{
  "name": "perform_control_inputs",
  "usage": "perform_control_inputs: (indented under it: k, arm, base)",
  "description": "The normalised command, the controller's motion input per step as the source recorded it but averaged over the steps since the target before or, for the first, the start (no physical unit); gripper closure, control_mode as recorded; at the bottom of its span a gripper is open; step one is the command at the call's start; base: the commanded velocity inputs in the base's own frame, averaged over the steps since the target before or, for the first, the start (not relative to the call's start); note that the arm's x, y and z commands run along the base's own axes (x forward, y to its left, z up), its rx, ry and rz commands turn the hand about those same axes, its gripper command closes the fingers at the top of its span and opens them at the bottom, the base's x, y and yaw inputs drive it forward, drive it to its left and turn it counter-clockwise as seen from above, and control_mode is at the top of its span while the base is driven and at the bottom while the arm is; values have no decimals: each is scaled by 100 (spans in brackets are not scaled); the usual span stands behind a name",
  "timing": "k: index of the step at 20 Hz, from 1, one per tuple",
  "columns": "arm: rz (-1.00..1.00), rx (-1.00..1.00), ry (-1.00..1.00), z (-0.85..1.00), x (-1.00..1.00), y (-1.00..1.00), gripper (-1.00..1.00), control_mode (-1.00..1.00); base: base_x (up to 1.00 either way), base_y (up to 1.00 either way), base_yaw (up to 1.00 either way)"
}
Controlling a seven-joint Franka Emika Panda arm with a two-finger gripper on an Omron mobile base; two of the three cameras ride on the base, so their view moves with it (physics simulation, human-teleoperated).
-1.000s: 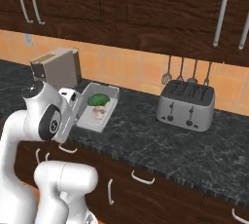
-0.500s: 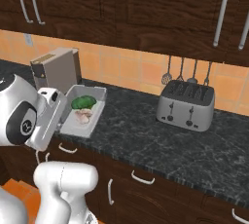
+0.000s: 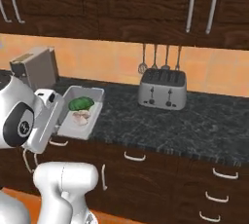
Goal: Take the meat container that has the steak and place it on the second highest rack of the freezer. Then take the vegetable container that has the garlic and broccoli and place it on the highest rack of the freezer.
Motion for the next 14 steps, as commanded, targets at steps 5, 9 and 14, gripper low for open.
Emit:
perform_control_inputs:
  k: [5,9,14]
  arm:
    - [0,0,0,0,0,0,100,100]
    - [0,0,0,0,0,0,100,100]
    - [0,0,0,0,0,0,100,100]
  base:
    - [-29,21,-89]
    - [-17,0,-99]
    - [-5,0,-98]
